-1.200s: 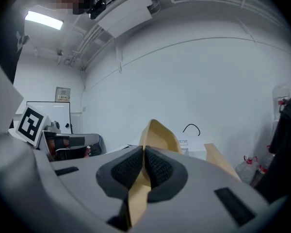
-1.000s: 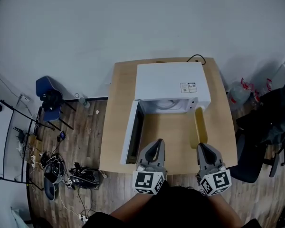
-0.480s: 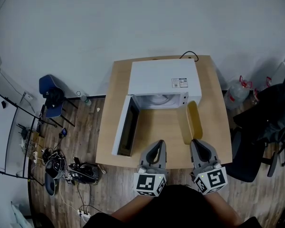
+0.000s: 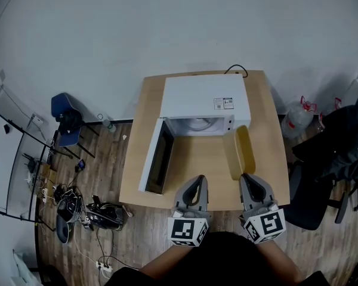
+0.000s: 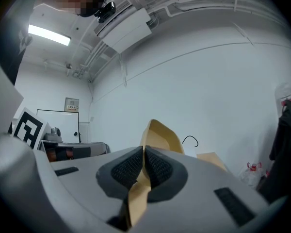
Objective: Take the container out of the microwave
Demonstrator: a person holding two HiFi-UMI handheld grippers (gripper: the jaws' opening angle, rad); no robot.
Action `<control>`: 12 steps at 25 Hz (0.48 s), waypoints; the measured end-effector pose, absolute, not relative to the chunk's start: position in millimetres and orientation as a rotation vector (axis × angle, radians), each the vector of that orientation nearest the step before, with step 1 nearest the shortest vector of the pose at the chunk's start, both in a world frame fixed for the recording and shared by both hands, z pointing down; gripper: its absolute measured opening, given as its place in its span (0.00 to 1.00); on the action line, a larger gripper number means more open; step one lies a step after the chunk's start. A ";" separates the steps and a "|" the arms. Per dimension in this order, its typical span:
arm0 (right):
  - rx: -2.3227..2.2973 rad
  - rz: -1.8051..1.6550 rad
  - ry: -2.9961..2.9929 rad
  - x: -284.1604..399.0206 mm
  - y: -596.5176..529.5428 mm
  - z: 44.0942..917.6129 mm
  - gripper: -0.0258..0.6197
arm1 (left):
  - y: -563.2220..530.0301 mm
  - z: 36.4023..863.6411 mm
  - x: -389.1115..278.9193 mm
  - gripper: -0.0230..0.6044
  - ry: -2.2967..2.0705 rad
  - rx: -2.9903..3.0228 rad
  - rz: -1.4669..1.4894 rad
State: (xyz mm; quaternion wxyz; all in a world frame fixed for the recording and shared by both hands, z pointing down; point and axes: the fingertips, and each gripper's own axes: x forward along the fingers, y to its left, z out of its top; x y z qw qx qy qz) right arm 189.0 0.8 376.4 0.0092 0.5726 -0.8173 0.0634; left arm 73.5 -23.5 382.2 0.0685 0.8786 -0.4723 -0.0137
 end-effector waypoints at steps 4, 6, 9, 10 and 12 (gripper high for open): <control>1.755 0.196 -2.550 184.6 -1.4 380.7 0.15 | -25.5 382.0 69.2 0.05 -1.435 2.640 -0.045; 1.744 0.192 -2.551 181.6 -3.7 380.9 0.15 | -27.0 381.5 65.9 0.05 -1.440 2.639 -0.047; 1.734 0.190 -2.560 175.7 -10.4 380.3 0.15 | -33.2 380.6 59.7 0.05 -1.447 2.636 -0.050; 1.732 0.191 -2.562 173.6 -13.0 380.6 0.15 | -36.0 380.4 57.9 0.05 -1.448 2.635 -0.052; 1.725 0.192 -2.563 169.4 -17.9 381.5 0.15 | -41.5 380.3 54.8 0.05 -1.448 2.634 -0.054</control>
